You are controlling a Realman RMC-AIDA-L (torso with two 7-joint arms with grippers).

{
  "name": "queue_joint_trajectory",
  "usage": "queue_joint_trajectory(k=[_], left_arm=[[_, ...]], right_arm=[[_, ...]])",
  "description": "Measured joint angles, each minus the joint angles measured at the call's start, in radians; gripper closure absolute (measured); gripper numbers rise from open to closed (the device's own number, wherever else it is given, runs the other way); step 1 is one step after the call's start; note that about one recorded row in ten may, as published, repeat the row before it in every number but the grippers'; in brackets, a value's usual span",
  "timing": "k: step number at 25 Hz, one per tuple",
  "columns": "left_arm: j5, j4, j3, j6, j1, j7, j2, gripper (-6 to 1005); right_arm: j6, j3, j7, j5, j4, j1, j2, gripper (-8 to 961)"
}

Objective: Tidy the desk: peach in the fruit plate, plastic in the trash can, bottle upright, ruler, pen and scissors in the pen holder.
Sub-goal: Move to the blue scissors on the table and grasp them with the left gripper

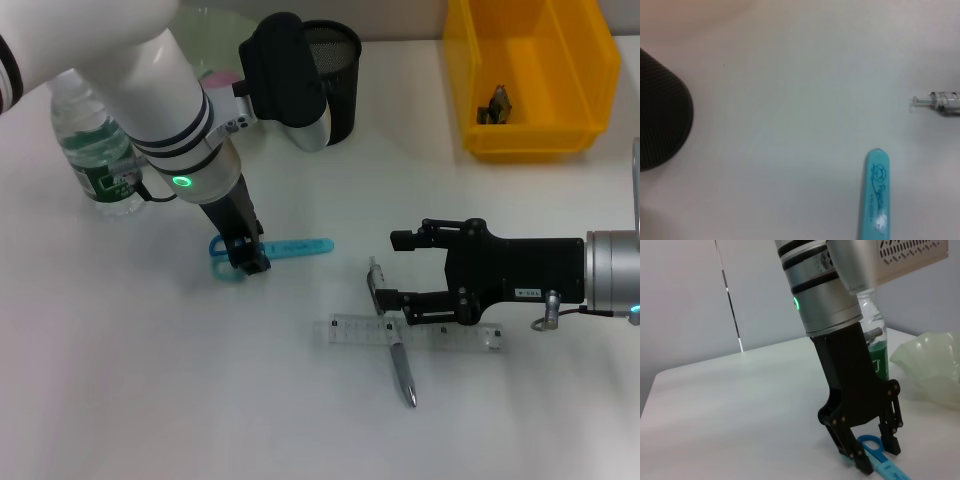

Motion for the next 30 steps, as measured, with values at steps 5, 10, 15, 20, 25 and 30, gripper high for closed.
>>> queue_joint_trajectory(k=[5,10,15,20,25,30], left_arm=[[0.000,-0.007,0.010,-0.013,0.000,0.000,0.000,523],[-0.002,-0.022,0.027,-0.026,-0.006,0.000,0.000,593],[-0.002,-0.022,0.040,-0.034,-0.007,0.000,0.000,643],[-0.001,-0.024,0.050,-0.037,-0.008,0.000,0.000,659],[0.001,-0.025,0.051,-0.035,-0.011,0.000,0.000,715],[0.002,-0.018,0.052,-0.027,-0.012,0.000,0.000,737]], right_arm=[[0.000,0.000,0.002,0.001,0.000,0.000,0.000,175],[0.000,0.000,0.005,0.005,0.003,0.000,0.000,175],[0.001,0.000,0.007,0.006,0.003,0.000,0.000,176],[0.000,0.001,0.012,0.006,0.003,0.000,0.000,176],[0.000,0.004,0.013,0.006,0.003,0.000,0.000,176],[0.000,0.005,0.014,0.006,0.003,0.000,0.000,176]])
